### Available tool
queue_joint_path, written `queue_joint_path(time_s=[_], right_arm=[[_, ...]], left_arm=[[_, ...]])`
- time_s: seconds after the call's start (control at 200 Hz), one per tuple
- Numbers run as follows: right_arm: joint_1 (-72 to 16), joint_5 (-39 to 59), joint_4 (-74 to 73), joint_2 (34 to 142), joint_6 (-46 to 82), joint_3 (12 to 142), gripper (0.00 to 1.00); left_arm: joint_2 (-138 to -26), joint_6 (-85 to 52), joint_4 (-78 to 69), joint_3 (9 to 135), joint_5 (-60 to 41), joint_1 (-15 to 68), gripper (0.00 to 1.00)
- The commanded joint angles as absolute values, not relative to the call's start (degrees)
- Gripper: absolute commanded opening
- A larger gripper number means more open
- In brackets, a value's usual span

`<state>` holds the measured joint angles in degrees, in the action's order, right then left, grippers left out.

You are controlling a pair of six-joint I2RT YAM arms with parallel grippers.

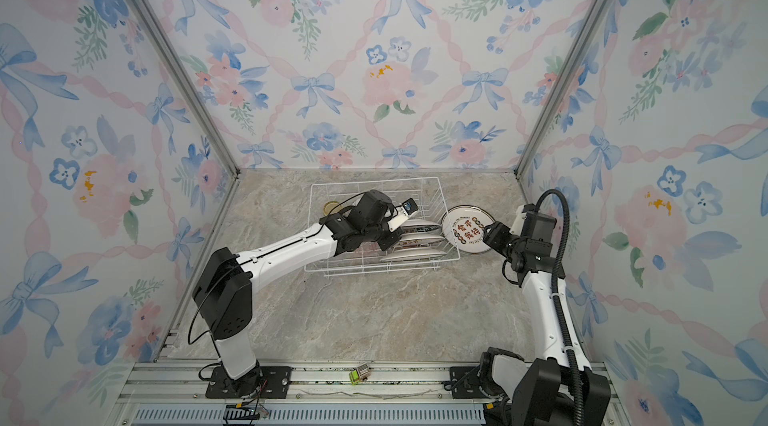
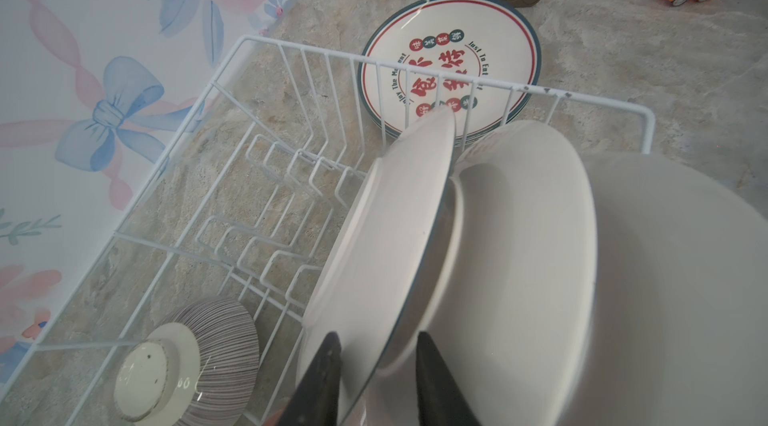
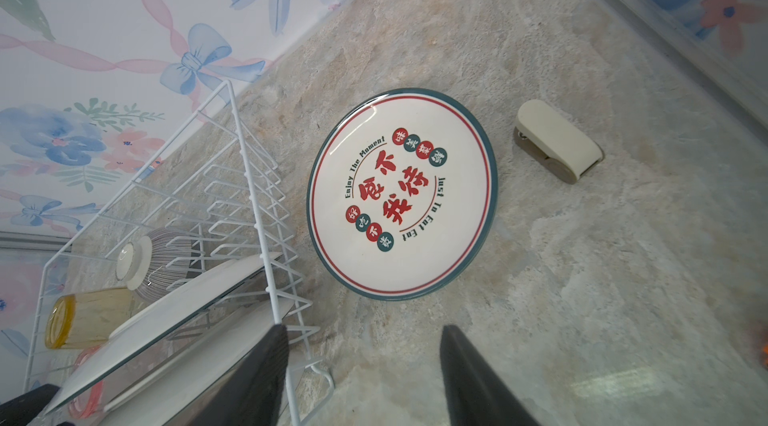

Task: Unload the mixed dishes from the dish rack
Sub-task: 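Reach the left gripper into the rack and grip the green-rimmed plate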

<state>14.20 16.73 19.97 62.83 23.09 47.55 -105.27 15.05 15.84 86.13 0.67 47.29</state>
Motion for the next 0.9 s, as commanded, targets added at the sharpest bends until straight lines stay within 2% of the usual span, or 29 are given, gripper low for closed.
queue_joint_path(time_s=[0.0,0.405,0.47,0.61,0.895], right_arm=[[14.4,17.7,20.0,62.0,23.3,47.1,0.61],[14.5,18.1,18.8,62.3,23.4,46.2,0.61],[14.4,18.2,18.7,62.3,23.5,46.2,0.61],[14.6,18.2,18.7,62.5,23.4,46.2,0.61],[14.5,18.4,18.0,62.4,23.8,45.7,0.61]], left_arm=[[-107.1,17.3,17.4,88.4,1.7,47.3,0.31],[-112.9,21.5,17.2,93.9,9.2,47.1,0.24],[-113.5,22.1,17.2,94.8,10.2,47.1,0.18],[-114.9,23.2,17.1,95.9,11.7,47.1,0.10],[-117.4,25.6,15.9,97.3,19.0,47.5,0.07]])
